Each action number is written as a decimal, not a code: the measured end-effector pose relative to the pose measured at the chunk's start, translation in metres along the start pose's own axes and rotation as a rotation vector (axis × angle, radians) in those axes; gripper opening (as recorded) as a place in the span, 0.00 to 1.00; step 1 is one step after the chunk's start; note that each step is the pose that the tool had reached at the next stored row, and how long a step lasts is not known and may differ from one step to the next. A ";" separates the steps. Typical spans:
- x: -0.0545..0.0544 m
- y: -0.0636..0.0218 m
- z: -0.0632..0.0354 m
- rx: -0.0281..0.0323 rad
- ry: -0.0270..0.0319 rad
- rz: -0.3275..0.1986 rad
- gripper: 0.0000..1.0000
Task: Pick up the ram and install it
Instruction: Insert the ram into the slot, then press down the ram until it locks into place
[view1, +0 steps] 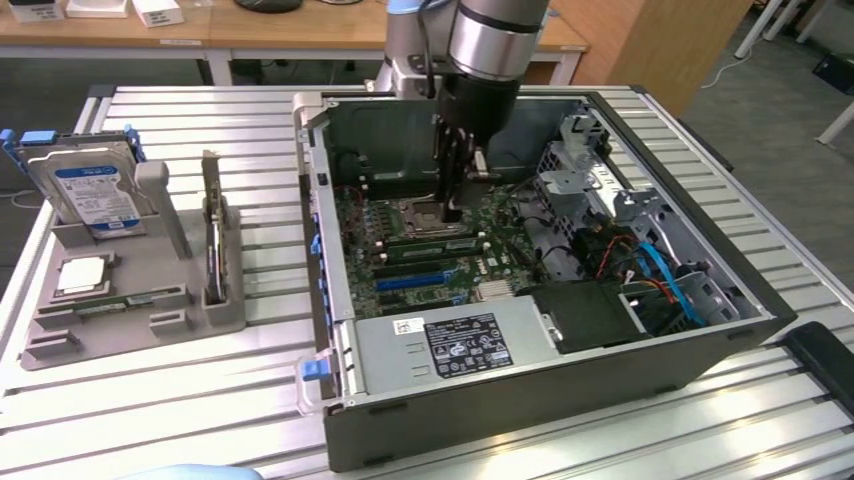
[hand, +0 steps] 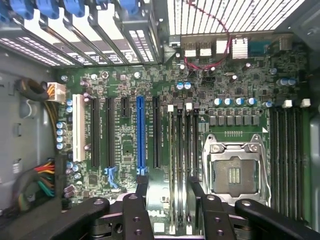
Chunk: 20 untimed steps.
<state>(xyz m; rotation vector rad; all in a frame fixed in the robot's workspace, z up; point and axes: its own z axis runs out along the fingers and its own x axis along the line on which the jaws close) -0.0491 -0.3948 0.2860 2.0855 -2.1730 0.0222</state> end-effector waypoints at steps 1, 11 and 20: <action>0.000 0.0002 -0.0024 -0.0003 -0.0003 0.002 0.44; 0.001 0.0006 -0.0076 -0.0012 -0.0029 0.009 0.44; 0.001 0.0006 -0.0081 -0.0013 -0.0039 0.009 0.29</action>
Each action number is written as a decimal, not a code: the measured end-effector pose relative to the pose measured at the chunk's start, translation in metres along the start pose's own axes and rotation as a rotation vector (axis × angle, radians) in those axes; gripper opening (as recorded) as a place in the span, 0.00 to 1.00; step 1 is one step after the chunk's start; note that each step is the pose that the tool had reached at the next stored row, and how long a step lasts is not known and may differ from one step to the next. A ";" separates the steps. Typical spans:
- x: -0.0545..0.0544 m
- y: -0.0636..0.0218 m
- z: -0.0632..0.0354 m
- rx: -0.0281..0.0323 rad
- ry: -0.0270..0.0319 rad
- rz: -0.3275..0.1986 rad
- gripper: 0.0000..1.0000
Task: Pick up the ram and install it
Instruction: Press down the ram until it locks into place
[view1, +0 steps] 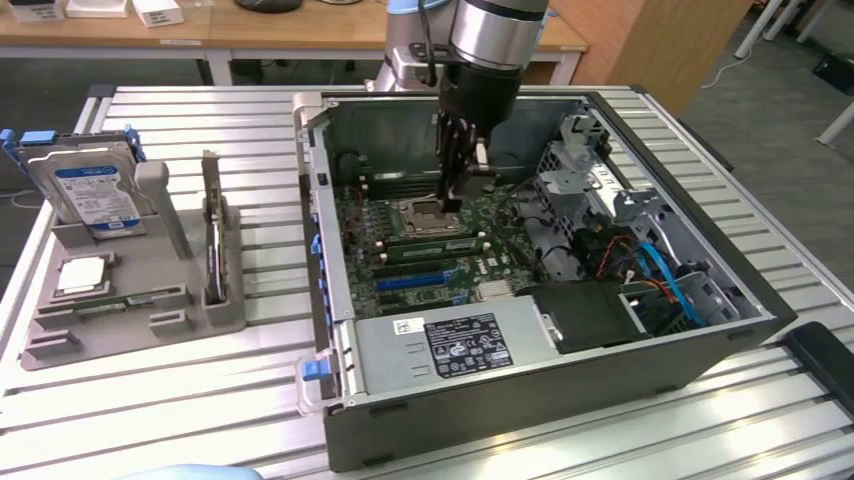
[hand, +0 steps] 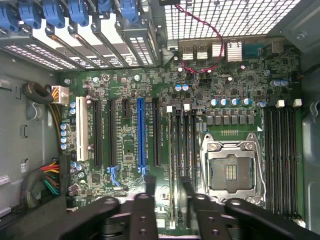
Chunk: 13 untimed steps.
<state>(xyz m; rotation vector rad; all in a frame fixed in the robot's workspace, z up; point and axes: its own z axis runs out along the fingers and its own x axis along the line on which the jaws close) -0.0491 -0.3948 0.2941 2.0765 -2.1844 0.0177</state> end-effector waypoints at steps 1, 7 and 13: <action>0.000 0.0000 -0.0001 0.0000 -0.0001 0.000 0.29; 0.000 0.0000 -0.0004 -0.0001 -0.0006 0.000 0.10; 0.000 -0.0075 -0.0009 0.0000 -0.0006 -0.001 0.10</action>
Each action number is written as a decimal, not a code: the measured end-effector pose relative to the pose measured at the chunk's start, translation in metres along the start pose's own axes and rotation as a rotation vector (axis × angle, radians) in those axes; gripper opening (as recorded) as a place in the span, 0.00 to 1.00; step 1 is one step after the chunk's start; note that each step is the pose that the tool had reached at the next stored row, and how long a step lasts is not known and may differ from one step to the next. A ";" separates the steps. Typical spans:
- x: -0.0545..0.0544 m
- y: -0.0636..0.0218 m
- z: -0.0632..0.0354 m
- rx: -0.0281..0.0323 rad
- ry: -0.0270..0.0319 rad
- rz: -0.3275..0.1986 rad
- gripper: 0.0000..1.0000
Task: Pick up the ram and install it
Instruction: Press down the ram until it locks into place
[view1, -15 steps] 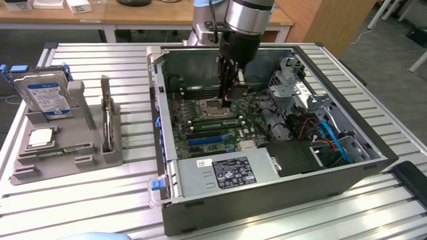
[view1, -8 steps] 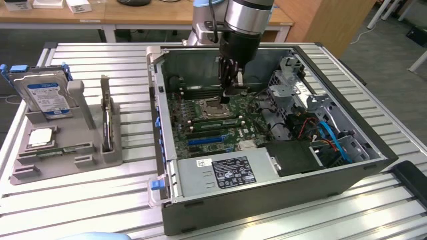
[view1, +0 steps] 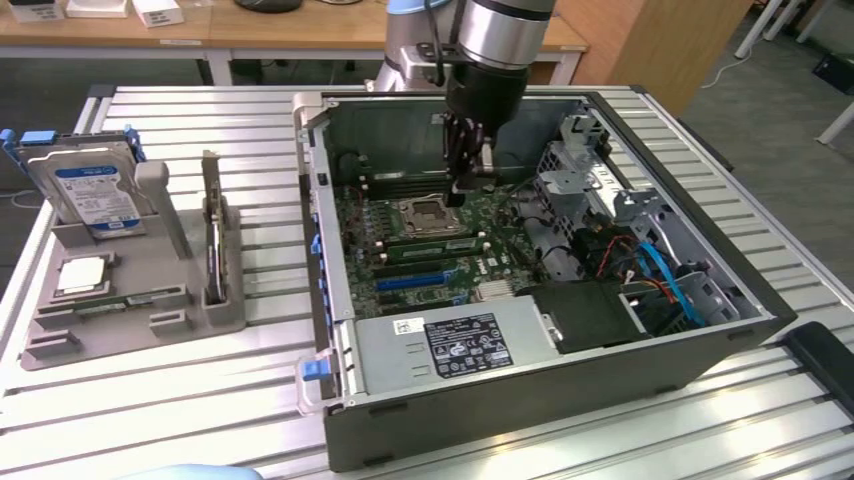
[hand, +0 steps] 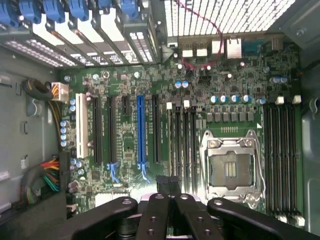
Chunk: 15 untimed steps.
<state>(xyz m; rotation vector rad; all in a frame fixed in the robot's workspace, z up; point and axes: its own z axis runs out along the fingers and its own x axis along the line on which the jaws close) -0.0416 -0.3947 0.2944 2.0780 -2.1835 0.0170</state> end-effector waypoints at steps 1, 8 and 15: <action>0.000 -0.0026 -0.0001 0.0001 0.0000 -0.001 0.10; -0.002 -0.0168 -0.0001 0.0110 0.0002 -0.009 0.10; -0.006 -0.0167 0.0009 0.1140 -0.0026 -0.028 0.10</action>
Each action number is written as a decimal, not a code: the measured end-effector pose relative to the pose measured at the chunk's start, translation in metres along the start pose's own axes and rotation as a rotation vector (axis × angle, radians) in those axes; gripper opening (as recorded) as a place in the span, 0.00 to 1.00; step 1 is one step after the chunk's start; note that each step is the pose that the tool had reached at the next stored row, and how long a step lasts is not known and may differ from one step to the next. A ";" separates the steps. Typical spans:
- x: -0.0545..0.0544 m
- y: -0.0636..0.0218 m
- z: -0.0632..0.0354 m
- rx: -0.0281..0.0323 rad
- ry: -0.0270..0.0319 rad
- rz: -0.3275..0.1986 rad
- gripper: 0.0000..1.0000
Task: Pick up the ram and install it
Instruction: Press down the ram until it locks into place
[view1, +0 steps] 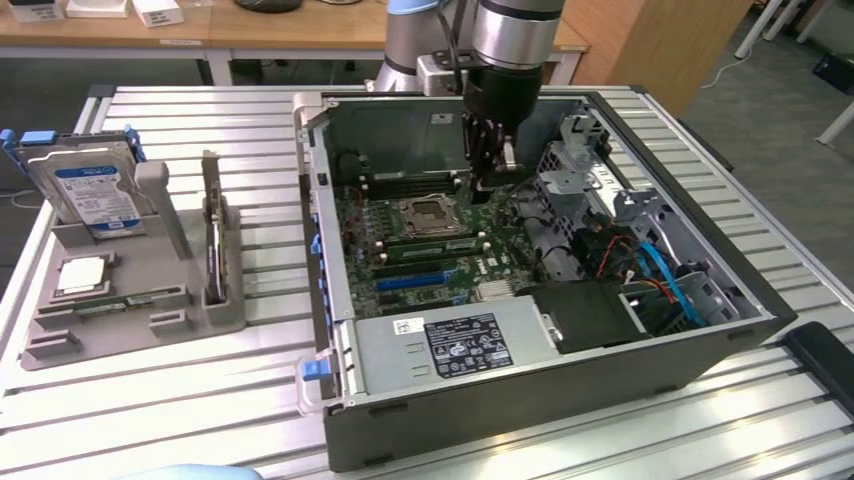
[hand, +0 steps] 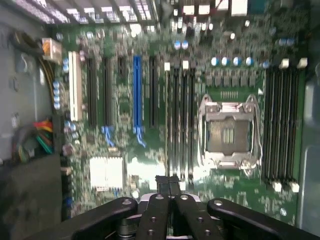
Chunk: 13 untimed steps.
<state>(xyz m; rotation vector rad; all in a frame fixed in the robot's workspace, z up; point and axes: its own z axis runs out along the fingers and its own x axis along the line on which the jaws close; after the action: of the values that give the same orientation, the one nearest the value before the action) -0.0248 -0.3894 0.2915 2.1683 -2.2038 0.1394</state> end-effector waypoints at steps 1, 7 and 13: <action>0.000 0.0000 0.0007 0.0044 -0.0003 -0.001 0.10; -0.001 0.0000 0.0072 0.0067 -0.0005 -0.018 0.10; -0.002 -0.0012 0.0151 0.0117 -0.0025 -0.070 0.10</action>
<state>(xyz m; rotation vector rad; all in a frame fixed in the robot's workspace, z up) -0.0231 -0.3894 0.2763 2.2490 -2.1308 0.1474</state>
